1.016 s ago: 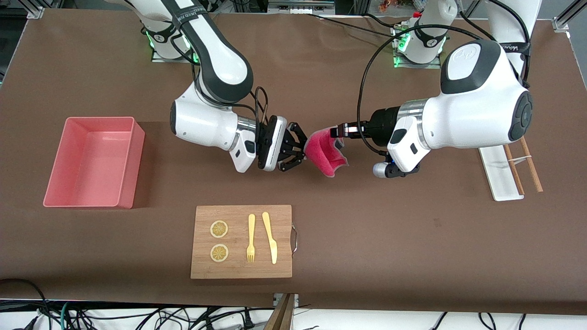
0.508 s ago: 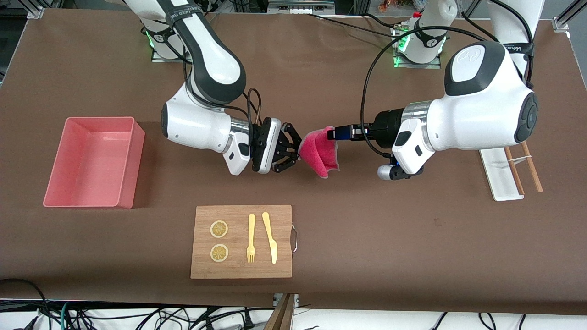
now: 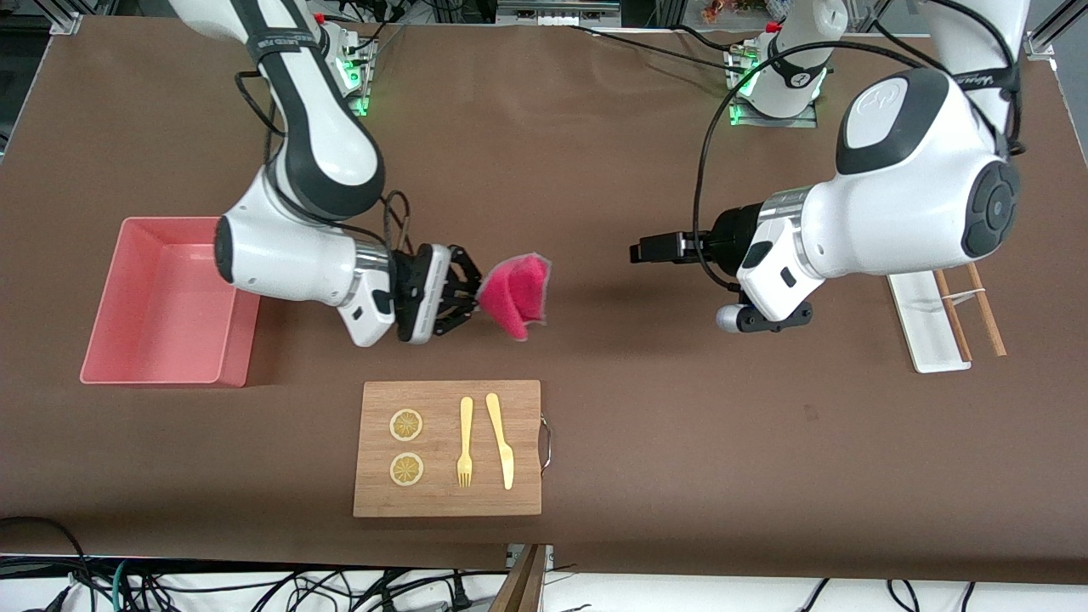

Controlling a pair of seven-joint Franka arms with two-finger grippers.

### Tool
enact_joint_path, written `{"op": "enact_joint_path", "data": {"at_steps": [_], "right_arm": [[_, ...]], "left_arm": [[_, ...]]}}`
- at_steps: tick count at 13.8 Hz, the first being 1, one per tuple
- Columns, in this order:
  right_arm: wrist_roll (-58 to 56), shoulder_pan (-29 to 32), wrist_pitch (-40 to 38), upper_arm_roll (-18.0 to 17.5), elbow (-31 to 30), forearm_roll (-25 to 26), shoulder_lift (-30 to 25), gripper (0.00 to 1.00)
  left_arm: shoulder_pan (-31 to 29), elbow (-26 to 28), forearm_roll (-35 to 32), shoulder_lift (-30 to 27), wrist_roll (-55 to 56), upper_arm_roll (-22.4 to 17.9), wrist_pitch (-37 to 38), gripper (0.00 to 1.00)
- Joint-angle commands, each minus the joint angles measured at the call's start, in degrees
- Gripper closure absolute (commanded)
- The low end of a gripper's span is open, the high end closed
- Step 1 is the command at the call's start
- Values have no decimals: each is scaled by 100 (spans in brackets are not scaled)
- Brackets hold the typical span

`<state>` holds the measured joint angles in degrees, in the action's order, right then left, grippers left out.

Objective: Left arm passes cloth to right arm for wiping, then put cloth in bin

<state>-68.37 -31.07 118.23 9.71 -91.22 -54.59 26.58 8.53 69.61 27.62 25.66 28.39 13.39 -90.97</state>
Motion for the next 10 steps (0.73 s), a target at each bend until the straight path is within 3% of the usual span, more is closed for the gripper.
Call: {"op": "enact_joint_path", "data": {"at_steps": [1,5,10], "right_arm": [[760,144,-116,40,-729,841,-740,100],[2446,460,-360,40,-1389,2196,-1391,100],[5319,628,-1020,57,-1416,3725,-1515,100]], "left_arm": [[-9,0,-947,-289,-394,-3,448,0],[-114,18,-1880,-465,-729,-3,1045,0],[-114,9,-2742,-527,-1781,-3,1275,0]]}}
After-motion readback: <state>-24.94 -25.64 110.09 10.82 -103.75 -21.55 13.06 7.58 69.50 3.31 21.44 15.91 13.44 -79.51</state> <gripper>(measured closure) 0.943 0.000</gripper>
